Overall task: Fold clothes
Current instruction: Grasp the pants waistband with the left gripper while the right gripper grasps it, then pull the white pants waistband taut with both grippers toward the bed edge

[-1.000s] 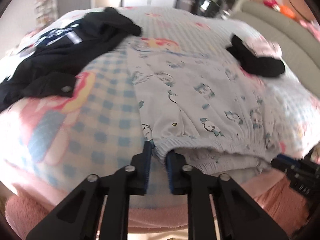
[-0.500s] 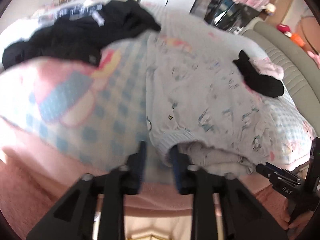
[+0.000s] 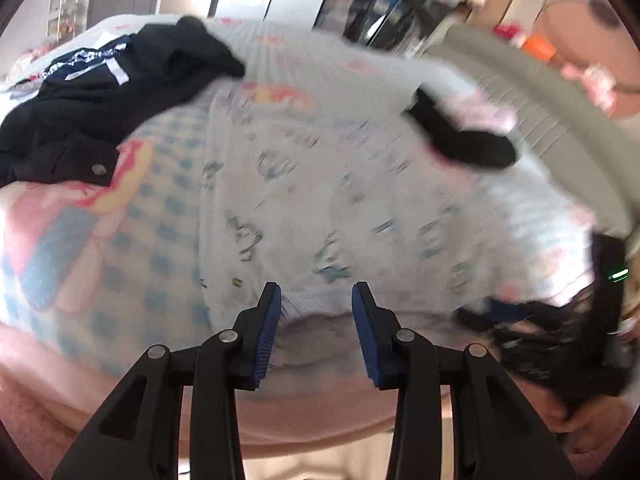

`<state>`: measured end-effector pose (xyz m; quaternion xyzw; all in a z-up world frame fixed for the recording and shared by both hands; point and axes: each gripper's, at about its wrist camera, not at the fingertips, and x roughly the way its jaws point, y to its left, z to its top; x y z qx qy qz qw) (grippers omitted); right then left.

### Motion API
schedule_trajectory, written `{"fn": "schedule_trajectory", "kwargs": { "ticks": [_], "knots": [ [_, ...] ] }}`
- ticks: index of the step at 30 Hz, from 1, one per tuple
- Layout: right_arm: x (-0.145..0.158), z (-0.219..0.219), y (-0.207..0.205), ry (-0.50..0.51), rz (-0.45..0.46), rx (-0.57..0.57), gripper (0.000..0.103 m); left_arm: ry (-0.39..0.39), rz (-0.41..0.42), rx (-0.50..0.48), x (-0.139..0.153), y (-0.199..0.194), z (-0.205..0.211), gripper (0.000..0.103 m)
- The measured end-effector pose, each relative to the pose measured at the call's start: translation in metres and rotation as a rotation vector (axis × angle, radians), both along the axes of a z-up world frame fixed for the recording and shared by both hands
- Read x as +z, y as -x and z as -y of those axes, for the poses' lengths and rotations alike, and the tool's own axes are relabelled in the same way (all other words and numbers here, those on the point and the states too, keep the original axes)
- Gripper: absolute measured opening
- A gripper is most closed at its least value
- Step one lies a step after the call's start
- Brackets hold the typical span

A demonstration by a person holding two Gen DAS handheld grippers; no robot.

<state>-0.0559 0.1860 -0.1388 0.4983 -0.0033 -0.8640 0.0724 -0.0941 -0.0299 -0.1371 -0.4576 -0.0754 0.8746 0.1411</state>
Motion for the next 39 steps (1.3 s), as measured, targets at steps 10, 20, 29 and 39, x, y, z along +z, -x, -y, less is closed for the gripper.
{"fn": "schedule_trajectory", "kwargs": {
  "ticks": [10,20,29,39],
  "knots": [
    [-0.014,-0.026,-0.006,0.03,0.052,-0.061,0.04,0.068,0.029,0.045,-0.002,-0.014,0.023,0.04],
    [0.0,0.016,0.004,-0.057,0.002,0.106,0.043,0.204,0.005,-0.177,-0.005,0.001,-0.04,0.041],
    [-0.012,0.014,0.008,-0.075,0.042,0.108,0.043,0.291,-0.017,-0.152,-0.009,0.001,-0.05,0.041],
    [-0.012,0.014,0.01,-0.047,0.035,0.08,0.056,0.228,-0.064,-0.145,-0.005,0.0,-0.05,0.013]
  ]
}}
